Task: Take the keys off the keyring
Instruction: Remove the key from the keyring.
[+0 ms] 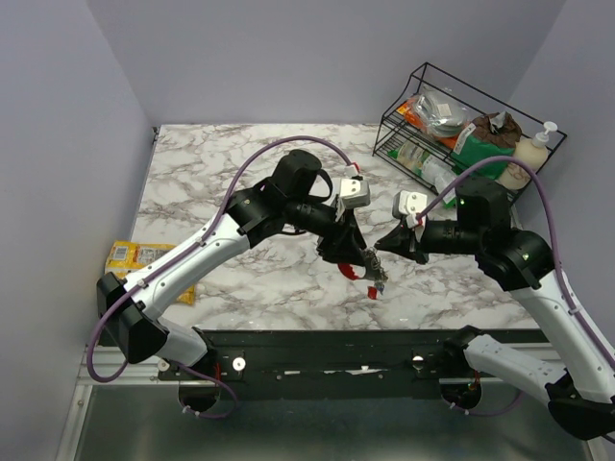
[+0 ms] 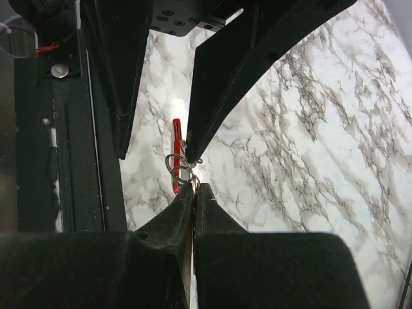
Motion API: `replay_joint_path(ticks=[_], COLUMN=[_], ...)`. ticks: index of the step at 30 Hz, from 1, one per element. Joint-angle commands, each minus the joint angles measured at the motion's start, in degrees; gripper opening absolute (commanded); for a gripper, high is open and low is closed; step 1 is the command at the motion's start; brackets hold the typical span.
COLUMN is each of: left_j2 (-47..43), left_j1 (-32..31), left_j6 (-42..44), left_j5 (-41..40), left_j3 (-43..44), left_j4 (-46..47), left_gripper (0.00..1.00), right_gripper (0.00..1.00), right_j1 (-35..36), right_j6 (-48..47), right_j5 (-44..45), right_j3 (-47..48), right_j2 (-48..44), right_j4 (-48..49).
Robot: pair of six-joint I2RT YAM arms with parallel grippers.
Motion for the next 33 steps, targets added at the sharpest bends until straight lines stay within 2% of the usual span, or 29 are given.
replay_joint_path(ticks=[1, 6, 18, 28, 33], left_j2=[-0.9, -1.1, -2.1, -1.9, -1.1], left_j1=[-0.3, -0.3, 0.6, 0.9, 0.1], left_j6=[0.3, 0.4, -0.6, -0.1, 0.3], left_j5=[0.8, 0.7, -6.3, -0.3, -0.2], left_j3=[1.2, 1.1, 1.1, 1.1, 0.5], left_j4=[-0.4, -0.3, 0.6, -0.1, 0.0], left_gripper=[0.55, 0.55, 0.55, 0.55, 0.54], right_gripper=[0.01, 0.01, 0.01, 0.01, 0.01], right_j1=[-0.4, -0.4, -0.5, -0.8, -0.9], right_j6=[1.3, 1.8, 1.8, 2.3, 2.7], right_j5=[0.7, 1.3, 2.0, 1.3, 0.5], right_j3=[-0.1, 0.0, -0.8, -0.7, -0.1], right_j2=[0.4, 0.7, -0.2, -0.2, 0.6], right_j4=[3.4, 3.8, 4.1, 4.3, 4.2])
